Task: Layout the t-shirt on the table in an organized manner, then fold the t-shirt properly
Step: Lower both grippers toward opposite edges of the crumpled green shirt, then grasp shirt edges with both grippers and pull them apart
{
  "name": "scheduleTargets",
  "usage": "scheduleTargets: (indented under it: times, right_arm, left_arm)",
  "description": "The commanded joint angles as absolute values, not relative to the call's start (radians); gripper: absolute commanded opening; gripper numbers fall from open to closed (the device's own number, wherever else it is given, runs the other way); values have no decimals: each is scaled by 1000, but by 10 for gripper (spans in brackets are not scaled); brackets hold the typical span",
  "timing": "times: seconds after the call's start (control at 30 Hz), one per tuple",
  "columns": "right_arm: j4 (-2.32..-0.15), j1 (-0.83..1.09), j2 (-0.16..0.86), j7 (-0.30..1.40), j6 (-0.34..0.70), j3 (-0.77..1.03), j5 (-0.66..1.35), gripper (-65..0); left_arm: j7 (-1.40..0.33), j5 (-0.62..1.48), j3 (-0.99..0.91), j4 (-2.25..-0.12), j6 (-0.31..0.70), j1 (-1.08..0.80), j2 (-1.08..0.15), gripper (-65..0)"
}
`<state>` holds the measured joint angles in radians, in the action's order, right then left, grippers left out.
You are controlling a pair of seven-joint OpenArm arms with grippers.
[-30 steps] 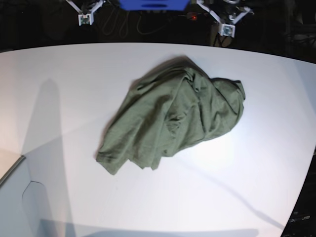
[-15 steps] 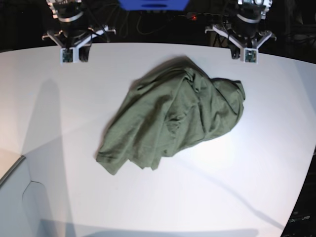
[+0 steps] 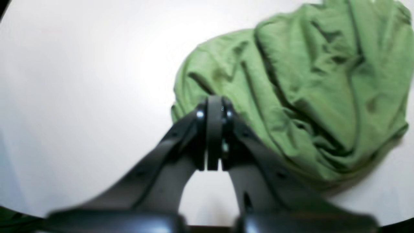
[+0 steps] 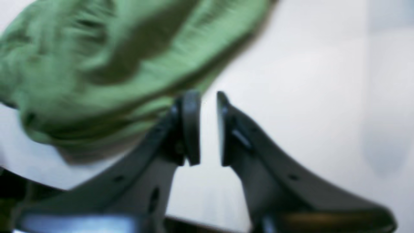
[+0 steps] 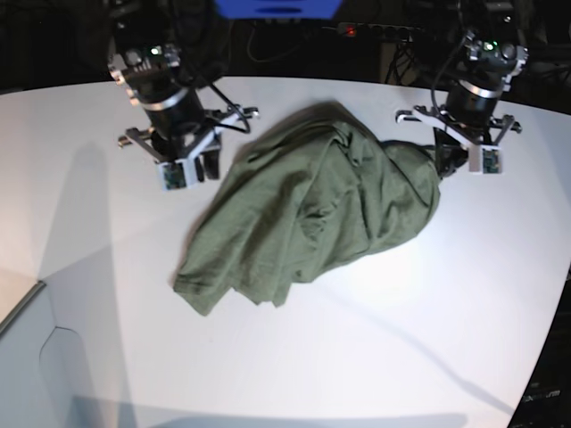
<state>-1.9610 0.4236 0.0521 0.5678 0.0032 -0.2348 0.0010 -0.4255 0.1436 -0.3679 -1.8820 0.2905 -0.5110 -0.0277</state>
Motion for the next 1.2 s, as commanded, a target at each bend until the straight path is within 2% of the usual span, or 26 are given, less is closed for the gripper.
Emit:
scheduleTargets:
  times: [0.0,0.1,0.23,0.3,0.37,0.83,0.9,0.93,1.03,1.13,1.17]
  right_arm:
    - [-1980,415,51,567,5,-251,2,-505]
    - [-1977,377,51,587,5,-286,2,-456]
    - [-1972,357,47,599,5,-294,2,-443]
    - [-1966,349,48,599,5,-298,2,-444]
    - [-1957,344,50,599,5,-297,2,-444]
    - [-1926,340,53,599,5,-292,1,-445]
    - [-1926,326,65,599,5,-294,1,-445]
    - [-1925,318,65,599,5,-295,1,-445]
    - [-1923,297,65,599,5,-291,1,-445]
    - [-1893,252,73,599,5,-292,1,-444]
    - [-1867,219,73,599,5,-292,1,-444]
  left_arm:
    - [-409,150,-377,-1876,295,-499,-30,-602]
    - [-409,150,-414,-1804,295,-464,-28,-444]
    - [-409,151,-426,-1682,297,-418,-33,-220]
    - [-404,151,-426,-1629,298,-395,-35,-124]
    - [-404,151,-426,-1583,298,-369,-35,-66]
    - [-401,151,-426,-1394,298,-245,-28,-56]
    - [-401,153,-426,-1383,300,-242,-28,-76]
    - [-401,153,-426,-1382,300,-229,-28,-116]
    - [-401,153,-426,-1380,300,-216,-27,-328]
    - [-403,153,-426,-1380,297,-189,-27,-595]
    - [-407,153,-426,-1380,295,-179,-27,-650]
